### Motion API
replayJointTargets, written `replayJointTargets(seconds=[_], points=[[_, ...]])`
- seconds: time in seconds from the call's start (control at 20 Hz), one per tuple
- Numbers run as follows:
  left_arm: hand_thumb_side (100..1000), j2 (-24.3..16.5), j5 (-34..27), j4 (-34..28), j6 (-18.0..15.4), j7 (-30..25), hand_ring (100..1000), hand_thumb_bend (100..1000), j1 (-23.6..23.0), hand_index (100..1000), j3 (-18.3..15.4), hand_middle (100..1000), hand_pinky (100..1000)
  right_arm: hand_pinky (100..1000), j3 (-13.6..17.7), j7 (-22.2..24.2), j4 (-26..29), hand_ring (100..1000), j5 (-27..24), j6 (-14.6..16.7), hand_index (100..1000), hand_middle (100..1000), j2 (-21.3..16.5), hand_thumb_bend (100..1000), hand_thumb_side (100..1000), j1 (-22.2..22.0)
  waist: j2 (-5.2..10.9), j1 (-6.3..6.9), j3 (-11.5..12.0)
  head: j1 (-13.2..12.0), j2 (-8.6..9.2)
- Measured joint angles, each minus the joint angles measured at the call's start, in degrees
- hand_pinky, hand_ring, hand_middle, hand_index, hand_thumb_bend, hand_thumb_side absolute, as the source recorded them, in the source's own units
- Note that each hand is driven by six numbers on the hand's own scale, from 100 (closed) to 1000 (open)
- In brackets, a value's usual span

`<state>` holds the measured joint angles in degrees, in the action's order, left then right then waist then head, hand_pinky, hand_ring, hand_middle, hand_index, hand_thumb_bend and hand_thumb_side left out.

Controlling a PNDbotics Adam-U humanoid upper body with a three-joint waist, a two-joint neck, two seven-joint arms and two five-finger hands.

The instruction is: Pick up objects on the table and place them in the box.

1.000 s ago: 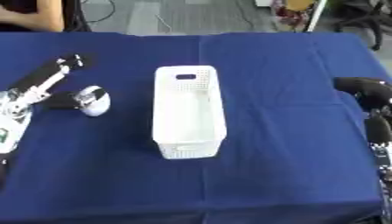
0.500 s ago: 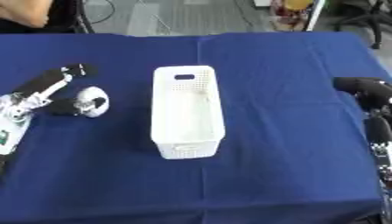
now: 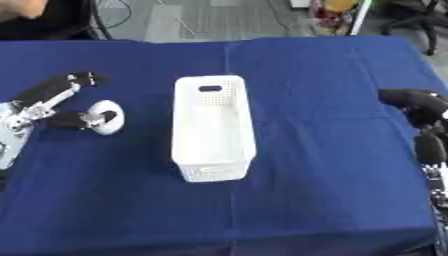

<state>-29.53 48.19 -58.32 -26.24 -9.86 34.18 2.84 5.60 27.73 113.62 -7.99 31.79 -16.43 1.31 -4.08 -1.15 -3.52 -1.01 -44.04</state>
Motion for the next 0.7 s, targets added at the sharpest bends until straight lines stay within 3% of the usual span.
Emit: replayJointTargets(seconds=[0.7], points=[[754,0.1,0.3,1.8,-1.4,-2.3,788,895,1.5,908,1.0,876,848,858,0.0,0.0,0.0,845,0.0,0.0,867,765,0.0,100,669,0.0,0.00,-0.01,-0.2,-0.5,0.00]])
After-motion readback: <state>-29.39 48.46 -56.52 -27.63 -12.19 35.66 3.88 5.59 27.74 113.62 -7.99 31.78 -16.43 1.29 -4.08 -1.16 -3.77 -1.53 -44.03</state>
